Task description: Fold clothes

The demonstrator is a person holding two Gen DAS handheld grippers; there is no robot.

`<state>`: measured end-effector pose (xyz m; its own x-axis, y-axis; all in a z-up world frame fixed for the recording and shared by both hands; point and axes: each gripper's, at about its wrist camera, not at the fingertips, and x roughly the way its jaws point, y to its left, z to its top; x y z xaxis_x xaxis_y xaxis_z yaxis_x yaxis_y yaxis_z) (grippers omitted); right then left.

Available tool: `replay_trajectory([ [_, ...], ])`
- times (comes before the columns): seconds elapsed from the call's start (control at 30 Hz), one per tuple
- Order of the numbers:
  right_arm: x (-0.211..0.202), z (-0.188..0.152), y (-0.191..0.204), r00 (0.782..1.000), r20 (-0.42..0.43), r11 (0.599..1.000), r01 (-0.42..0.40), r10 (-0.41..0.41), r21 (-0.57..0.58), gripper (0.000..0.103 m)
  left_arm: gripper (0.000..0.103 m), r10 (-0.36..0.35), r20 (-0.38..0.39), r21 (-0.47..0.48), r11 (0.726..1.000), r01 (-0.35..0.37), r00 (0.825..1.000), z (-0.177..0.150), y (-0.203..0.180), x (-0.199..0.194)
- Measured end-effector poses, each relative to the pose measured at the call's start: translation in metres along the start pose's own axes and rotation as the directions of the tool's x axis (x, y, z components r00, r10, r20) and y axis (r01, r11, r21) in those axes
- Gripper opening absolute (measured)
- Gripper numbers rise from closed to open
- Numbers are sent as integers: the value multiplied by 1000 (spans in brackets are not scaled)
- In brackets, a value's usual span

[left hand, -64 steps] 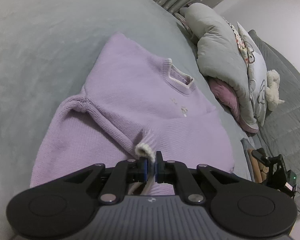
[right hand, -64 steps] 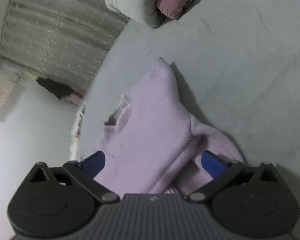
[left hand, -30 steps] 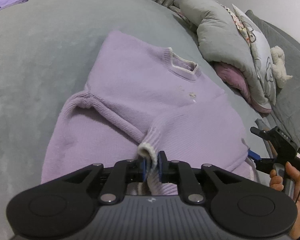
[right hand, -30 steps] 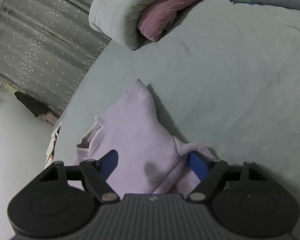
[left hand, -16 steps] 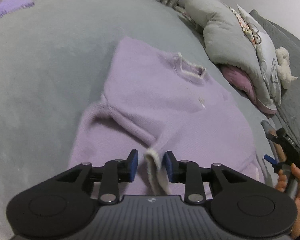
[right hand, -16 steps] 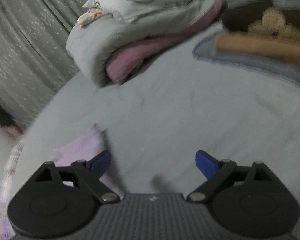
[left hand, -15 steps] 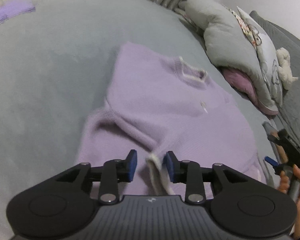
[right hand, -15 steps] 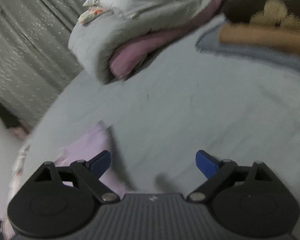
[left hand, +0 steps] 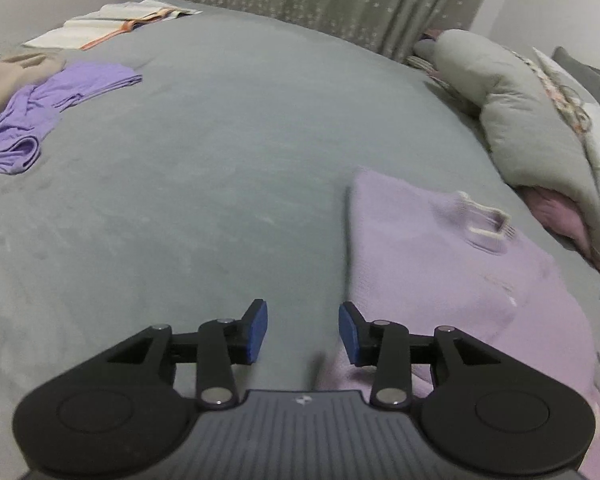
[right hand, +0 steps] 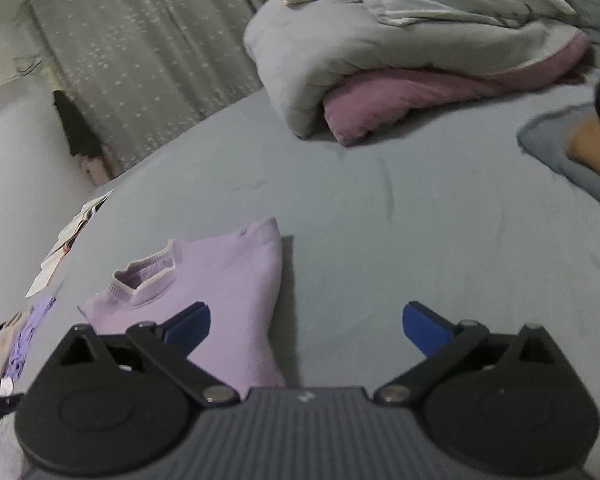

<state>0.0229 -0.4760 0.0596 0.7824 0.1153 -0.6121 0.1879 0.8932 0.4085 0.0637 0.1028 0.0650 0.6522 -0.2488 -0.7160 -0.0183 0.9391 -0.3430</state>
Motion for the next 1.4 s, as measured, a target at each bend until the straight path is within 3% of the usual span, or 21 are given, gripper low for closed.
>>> replay_trajectory([
  [0.17, 11, 3, -17, 989, -15, 989, -148, 149, 24, 103, 37, -53, 1, -36, 998, 53, 999, 12, 18, 23],
  [0.23, 18, 1, -17, 984, -32, 985, -173, 174, 24, 103, 37, -102, -5, -63, 993, 101, 995, 17, 23, 34],
  [0.3, 26, 1, -13, 983, -49, 984, -176, 176, 4, 103, 38, -159, -16, -97, 983, 157, 987, 20, 28, 48],
  [0.47, 46, -7, -4, 982, -99, 985, -165, 160, -44, 99, 38, -198, -5, -111, 974, 196, 980, 27, 36, 60],
  [0.67, 46, -4, 0, 976, -98, 979, -199, 193, -53, 96, 38, -224, 100, -152, 959, 237, 969, 47, 55, 47],
  [0.87, 59, -6, 13, 967, -129, 967, -233, 219, -104, 96, 38, -283, 3, -21, 959, 283, 959, 42, 17, 72],
  [1.13, 64, 1, 15, 970, -90, 965, -236, 226, -111, 93, 43, -289, -57, 48, 955, 292, 956, 60, -23, 110],
  [1.23, 69, 5, 10, 971, -83, 968, -230, 222, -100, 89, 43, -314, -68, 26, 948, 316, 947, 65, -22, 119],
  [1.4, 83, 11, 6, 967, -84, 964, -248, 241, -96, 81, 23, -331, -86, 53, 940, 336, 940, 67, -19, 124],
])
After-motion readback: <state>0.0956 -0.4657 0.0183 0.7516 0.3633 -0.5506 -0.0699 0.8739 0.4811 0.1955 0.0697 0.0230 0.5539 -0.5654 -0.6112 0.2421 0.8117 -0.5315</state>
